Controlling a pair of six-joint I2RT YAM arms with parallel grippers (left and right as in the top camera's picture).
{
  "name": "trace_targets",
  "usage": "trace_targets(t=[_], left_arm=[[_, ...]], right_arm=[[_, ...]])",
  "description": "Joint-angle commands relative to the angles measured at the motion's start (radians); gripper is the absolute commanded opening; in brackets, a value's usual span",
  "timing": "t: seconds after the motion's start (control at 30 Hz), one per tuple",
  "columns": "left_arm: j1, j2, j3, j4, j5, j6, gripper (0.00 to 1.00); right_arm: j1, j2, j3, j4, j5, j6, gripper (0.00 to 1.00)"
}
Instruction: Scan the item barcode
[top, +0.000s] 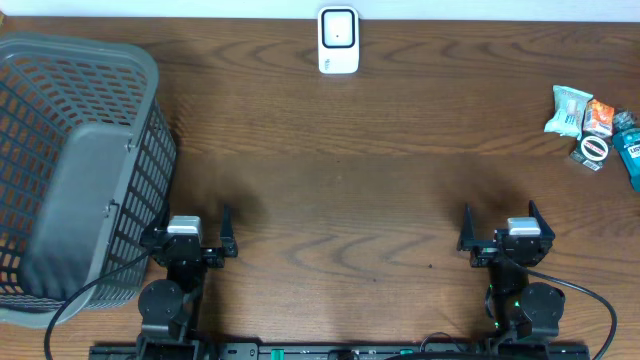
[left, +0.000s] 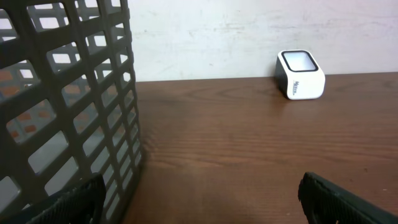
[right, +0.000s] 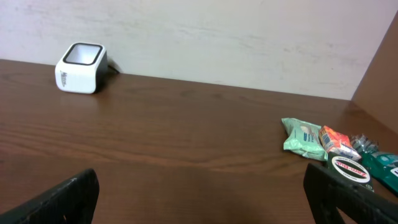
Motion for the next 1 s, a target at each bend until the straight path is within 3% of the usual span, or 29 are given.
trace_targets(t=[0.0, 0.97], left_arm=[[0.005, -0.011, -0.021, -0.036, 0.001, -0.005, 0.98], [0.005, -0.011, -0.021, -0.036, 0.001, -0.005, 0.98]], right_arm=[[0.002, -0.008, -0.001, -0.005, 0.008, -0.014, 0.99], [0.002, -0.008, -0.001, -0.001, 0.010, 0.039, 0.99]])
